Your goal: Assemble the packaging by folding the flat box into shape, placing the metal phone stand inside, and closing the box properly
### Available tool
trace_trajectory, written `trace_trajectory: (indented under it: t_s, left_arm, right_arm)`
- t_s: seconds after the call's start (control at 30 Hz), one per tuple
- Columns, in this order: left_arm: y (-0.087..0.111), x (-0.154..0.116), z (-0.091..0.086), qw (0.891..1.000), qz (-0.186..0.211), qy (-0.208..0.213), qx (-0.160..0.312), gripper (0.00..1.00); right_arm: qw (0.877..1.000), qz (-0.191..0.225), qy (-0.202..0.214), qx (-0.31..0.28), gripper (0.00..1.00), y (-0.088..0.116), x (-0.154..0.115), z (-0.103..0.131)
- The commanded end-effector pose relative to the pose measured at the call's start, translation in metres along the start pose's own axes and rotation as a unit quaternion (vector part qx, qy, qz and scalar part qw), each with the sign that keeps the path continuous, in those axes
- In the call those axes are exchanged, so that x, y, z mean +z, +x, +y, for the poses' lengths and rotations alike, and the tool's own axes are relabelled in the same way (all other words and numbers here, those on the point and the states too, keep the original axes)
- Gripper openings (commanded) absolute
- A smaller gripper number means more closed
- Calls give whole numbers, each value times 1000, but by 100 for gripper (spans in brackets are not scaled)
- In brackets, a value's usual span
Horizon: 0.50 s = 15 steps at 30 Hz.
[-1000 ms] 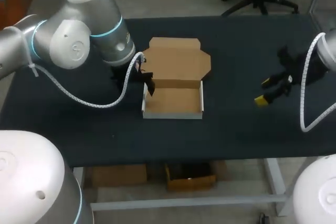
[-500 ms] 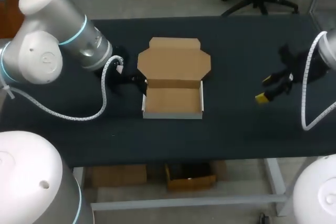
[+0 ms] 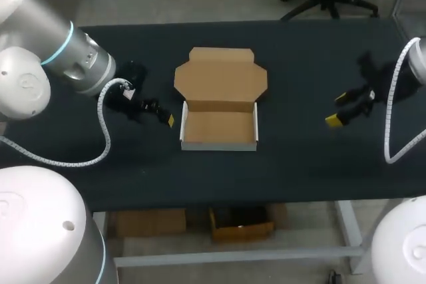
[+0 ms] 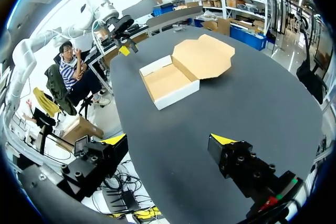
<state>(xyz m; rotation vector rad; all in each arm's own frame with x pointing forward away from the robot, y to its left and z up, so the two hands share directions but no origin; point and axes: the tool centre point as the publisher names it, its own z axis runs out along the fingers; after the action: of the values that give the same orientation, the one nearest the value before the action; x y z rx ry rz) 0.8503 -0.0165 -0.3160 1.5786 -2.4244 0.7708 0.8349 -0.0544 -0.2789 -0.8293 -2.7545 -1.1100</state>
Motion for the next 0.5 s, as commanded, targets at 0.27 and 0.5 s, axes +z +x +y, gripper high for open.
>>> trace_trajectory:
  t_s: [0.27,0.5]
  left_arm:
    - [-2,-47,28,998,-36,15,-47,100]
    - [-4,-67,40,996,-41,21,-70,100]
  right_arm:
    - [997,-29,4,72,100,8,-22,-7]
    - [993,-42,6,112,100,18,-38,-18]
